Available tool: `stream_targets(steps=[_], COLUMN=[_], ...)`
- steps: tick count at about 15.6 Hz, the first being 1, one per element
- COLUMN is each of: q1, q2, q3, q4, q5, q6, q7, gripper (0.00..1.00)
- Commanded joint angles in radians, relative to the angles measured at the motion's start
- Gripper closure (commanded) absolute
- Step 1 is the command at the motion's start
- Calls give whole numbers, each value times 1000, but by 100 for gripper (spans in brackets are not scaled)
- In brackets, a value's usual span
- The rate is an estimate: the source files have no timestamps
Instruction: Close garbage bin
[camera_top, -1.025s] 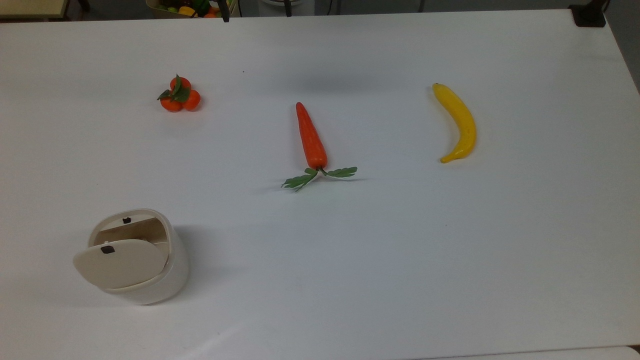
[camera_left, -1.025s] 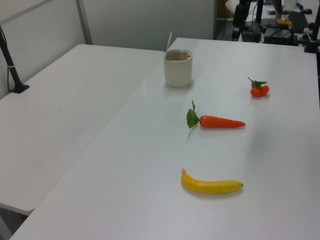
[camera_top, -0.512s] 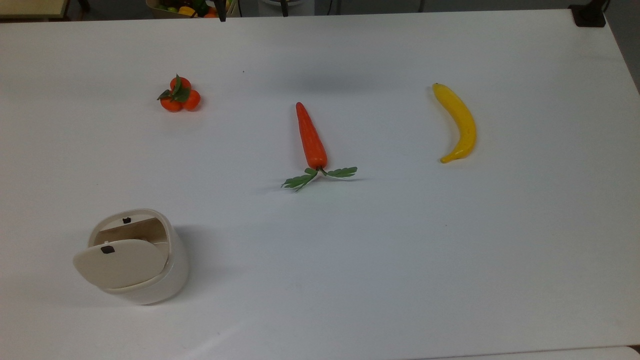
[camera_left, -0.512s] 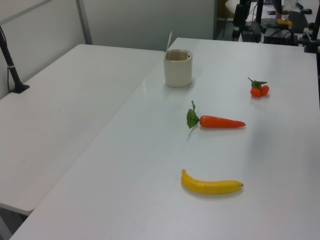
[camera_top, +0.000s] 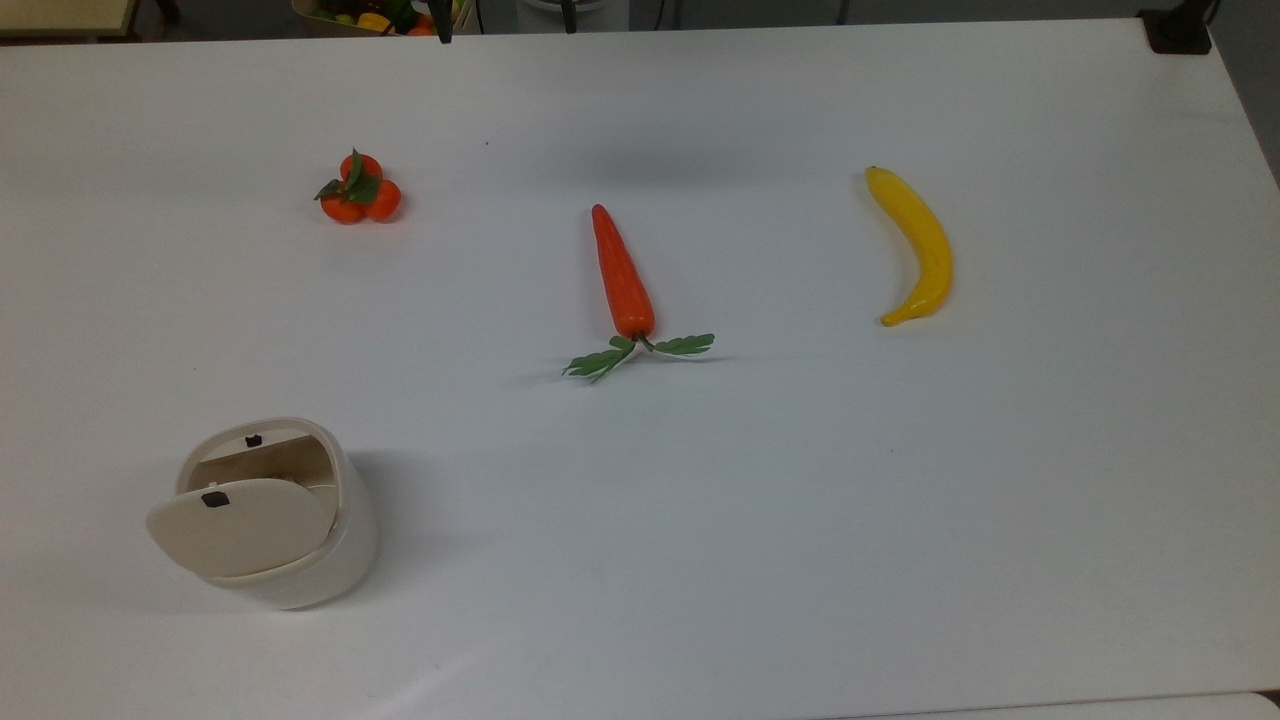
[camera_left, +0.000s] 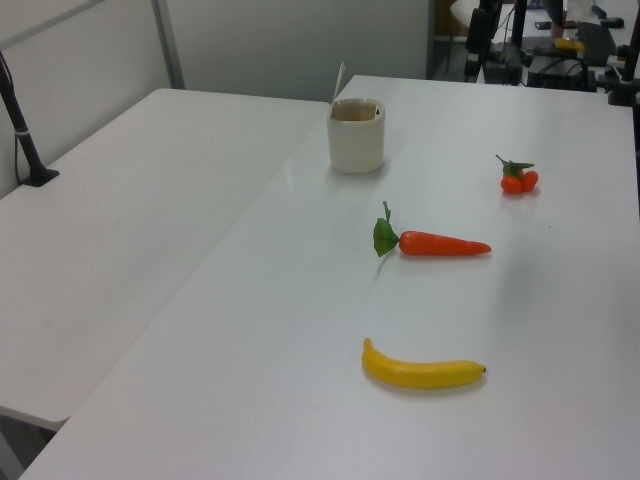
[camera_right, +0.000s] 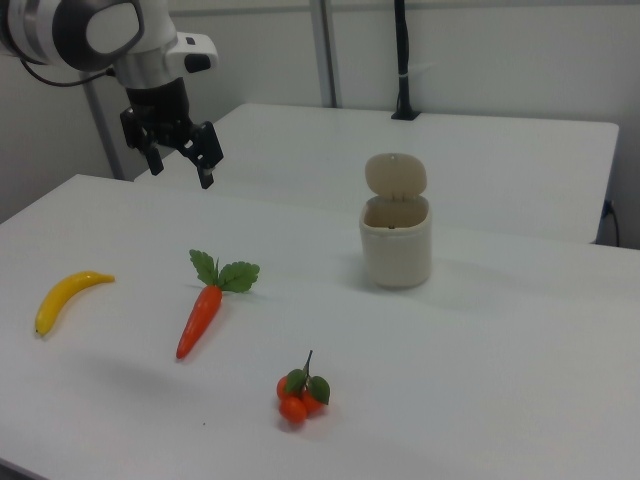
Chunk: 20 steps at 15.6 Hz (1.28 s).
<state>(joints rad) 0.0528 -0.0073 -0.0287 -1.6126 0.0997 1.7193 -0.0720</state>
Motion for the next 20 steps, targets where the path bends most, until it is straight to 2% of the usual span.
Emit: stream_targets(steps=[1, 3, 7, 10, 13, 20], q1=[2, 2, -1, -13, -21, -21], q2=[-20, -19, -17, -19, -17, -11], q3=[-5, -5, -5, -7, -13, -13], q4=[-26, -26, -26, -26, -26, -27], q5=[-3, 0, 11, 40, 78, 83], q6=[26, 26, 28, 28, 29, 63], q7=[-25, -28, -135, -149, -150, -152], gripper=[0, 3, 37, 70, 90, 100])
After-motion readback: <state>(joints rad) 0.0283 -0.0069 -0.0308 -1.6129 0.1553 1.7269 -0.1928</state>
